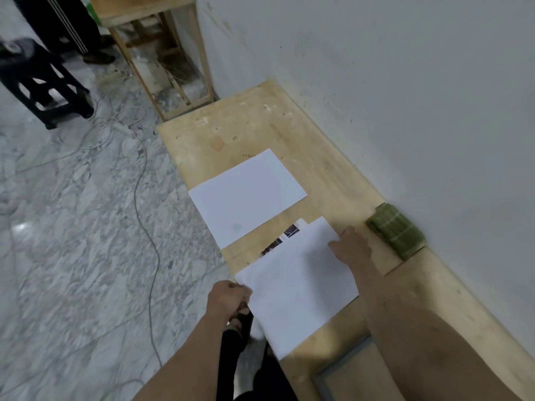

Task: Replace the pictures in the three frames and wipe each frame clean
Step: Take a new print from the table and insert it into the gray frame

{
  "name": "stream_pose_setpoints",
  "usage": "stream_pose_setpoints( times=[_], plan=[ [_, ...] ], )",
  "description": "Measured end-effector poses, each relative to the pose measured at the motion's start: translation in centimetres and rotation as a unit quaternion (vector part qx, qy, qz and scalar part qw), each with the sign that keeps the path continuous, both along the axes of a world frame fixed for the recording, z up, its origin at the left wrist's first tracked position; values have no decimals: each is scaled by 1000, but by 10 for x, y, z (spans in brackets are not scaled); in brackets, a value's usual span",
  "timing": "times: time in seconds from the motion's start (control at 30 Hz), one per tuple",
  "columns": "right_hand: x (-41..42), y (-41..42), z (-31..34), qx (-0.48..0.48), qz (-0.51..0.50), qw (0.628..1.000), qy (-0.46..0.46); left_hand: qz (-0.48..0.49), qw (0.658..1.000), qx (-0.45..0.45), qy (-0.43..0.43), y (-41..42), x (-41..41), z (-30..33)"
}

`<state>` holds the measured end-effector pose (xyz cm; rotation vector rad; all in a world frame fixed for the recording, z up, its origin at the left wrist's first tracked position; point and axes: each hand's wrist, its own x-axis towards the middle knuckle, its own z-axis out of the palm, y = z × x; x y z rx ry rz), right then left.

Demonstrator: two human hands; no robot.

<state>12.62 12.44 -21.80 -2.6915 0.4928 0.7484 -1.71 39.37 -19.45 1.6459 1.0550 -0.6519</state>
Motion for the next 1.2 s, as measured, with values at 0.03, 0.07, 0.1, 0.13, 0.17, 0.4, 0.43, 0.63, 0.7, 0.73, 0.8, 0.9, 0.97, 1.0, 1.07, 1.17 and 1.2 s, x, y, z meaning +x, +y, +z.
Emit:
stream_pose_setpoints(
  times=[0.03, 0.07, 0.1, 0.13, 0.17, 0.4, 0.43, 0.63, 0.7, 0.73, 0.8, 0.9, 0.97, 1.0, 1.07, 1.17, 1.2],
  plan=[
    [-3, -2, 1, -1, 0, 1000, 4, 19, 1000, -2, -6, 0, -1, 0],
    [-6, -5, 3, 0, 0, 1000, 6, 39, 999, -3, -16, -1, -2, -1],
    [-8, -7, 5, 1, 0, 1000, 9, 59, 998, -8, -30, -1, -3, 0],
    [-9, -9, 7, 4, 1, 1000, 16, 79, 996, -16, -43, -2, -4, 1],
    [-10, -12, 9, 5, 3, 1000, 27, 93, 994, -24, -53, -3, -3, 3],
    [-22, -18, 14, 95, -57, 992, 54, 155, 980, -111, -53, 3, 6, 12],
    [-24, -19, 16, 111, -72, 990, 57, 155, 978, -129, -54, 4, 6, 14],
    [-36, -31, 13, 163, -140, 972, 95, 166, 962, -210, -59, 19, 2, 21],
    [-41, -33, 15, 162, -158, 968, 111, 174, 957, -218, -72, 23, 0, 24],
    [-43, -34, 16, 174, -165, 964, 114, 177, 957, -217, -78, 25, -1, 26],
    [-49, -34, 19, 209, -181, 954, 116, 171, 958, -215, -87, 28, -5, 33],
    [-56, -33, 26, 228, -182, 951, 100, 138, 967, -194, -89, 36, -8, 36],
    [-61, -31, 34, 223, -161, 958, 81, 120, 978, -147, -88, 45, -9, 34],
    [-63, -31, 38, 209, -131, 966, 81, 113, 983, -117, -88, 49, -7, 32],
    [-73, -34, 47, 196, -106, 973, 67, 82, 989, -71, -103, 54, -4, 34],
    [-97, -46, 62, 240, -162, 957, 28, 23, 990, -27, -139, 51, 10, 42],
    [-111, -51, 68, 261, -203, 944, 8, 2, 988, -27, -151, 47, 16, 46]
  ],
)
